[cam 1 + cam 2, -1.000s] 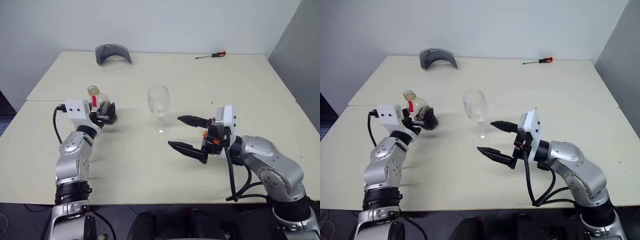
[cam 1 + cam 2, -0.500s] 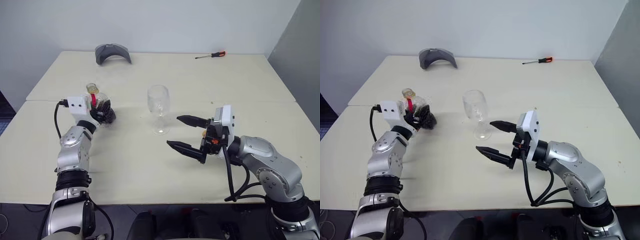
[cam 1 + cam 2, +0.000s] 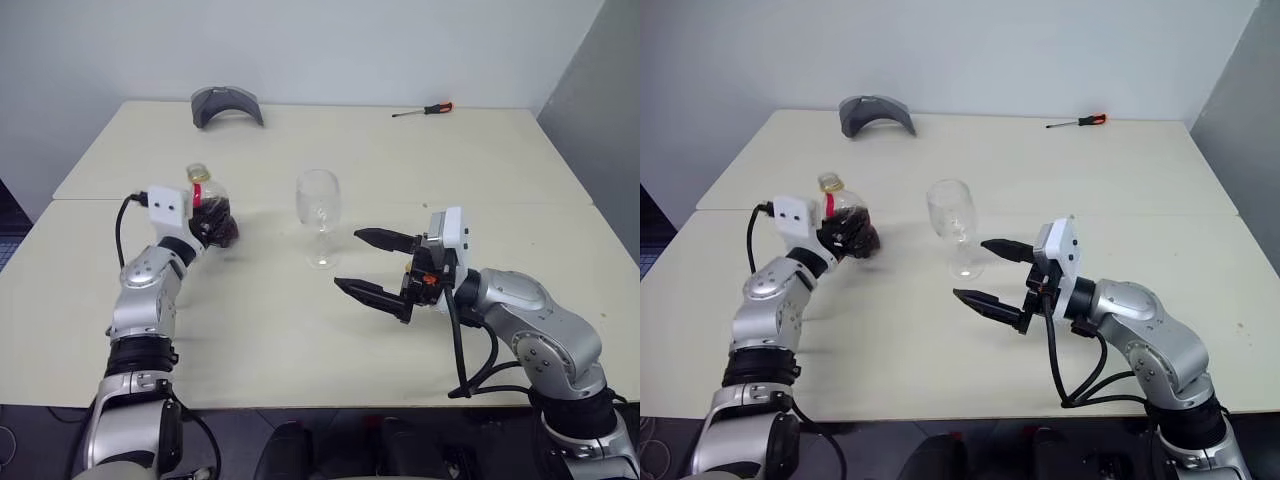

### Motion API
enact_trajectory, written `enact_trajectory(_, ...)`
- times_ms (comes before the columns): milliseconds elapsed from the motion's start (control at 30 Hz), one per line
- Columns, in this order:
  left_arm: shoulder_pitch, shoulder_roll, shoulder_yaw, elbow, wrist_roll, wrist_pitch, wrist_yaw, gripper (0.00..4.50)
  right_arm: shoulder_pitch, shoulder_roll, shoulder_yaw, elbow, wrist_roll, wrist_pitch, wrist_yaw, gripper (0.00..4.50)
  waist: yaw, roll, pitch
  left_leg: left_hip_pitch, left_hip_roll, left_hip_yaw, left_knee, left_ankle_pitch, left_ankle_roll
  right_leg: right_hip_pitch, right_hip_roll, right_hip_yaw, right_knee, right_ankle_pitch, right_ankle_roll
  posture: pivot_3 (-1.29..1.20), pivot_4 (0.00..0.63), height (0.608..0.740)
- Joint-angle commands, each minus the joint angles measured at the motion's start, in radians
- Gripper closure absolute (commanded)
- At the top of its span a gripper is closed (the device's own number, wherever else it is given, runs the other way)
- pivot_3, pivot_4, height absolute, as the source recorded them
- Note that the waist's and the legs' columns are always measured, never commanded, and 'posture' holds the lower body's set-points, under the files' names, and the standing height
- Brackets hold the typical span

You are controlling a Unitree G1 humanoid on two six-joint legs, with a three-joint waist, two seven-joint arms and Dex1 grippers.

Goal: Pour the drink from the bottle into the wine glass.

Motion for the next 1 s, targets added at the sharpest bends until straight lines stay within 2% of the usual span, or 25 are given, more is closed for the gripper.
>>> enact_trajectory(33, -0.082, 0.066, -0.062, -0.114, 0.036, -0.008, -0.096, 3.26, -0.051, -0.014, -0.010, 0.019, -0.031, -0.039, 0.020, 0.00, 0.000, 0.000, 0.000, 0.000, 0.000, 0.000, 0.000, 0.000, 0.000, 0.000, 0.000, 0.000, 0.000, 0.000, 0.000, 0.00, 0.150, 0.740)
enact_trajectory(267, -0.199, 0.129, -0.164, -0.091, 0.083, -0.094, -0.281, 3.26, -0.196, -0.010, -0.013, 0.148, -0.104, -0.059, 0.014, 0.00, -0.002, 0.000, 0.000, 0.000, 0.000, 0.001, 0.000, 0.000, 0.000, -0.001, 0.000, 0.000, 0.000, 0.000, 0.000, 0.00, 0.150, 0.740)
enact_trajectory(600, -0.416, 0.167, -0.253, 0.182, 0.211, -0.367, -0.423, 3.26, -0.355, 0.069, -0.059, 0.304, -0.152, -0.022, -0.123, 0.00, -0.002, 0.000, 0.000, -0.002, -0.001, 0.002, 0.000, 0.001, -0.001, -0.002, 0.000, 0.001, 0.001, 0.000, 0.000, 0.00, 0.150, 0.740)
enact_trajectory(833, -0.493, 0.181, -0.296, 0.344, 0.268, -0.549, -0.507, 3.26, -0.378, 0.110, -0.069, 0.305, -0.126, 0.001, -0.136, 0.00, -0.004, 0.000, 0.000, -0.002, 0.000, 0.002, 0.000, 0.000, -0.001, -0.003, 0.000, 0.001, 0.001, 0.000, 0.000, 0.00, 0.150, 0.740)
enact_trajectory(1000, -0.540, 0.176, -0.295, 0.416, 0.276, -0.597, -0.519, 3.26, -0.371, 0.130, -0.081, 0.251, -0.055, 0.038, -0.108, 0.00, -0.005, 0.000, 0.000, -0.003, 0.000, 0.002, 0.001, 0.000, 0.000, -0.004, 0.000, 0.001, 0.001, 0.000, 0.000, 0.00, 0.150, 0.740)
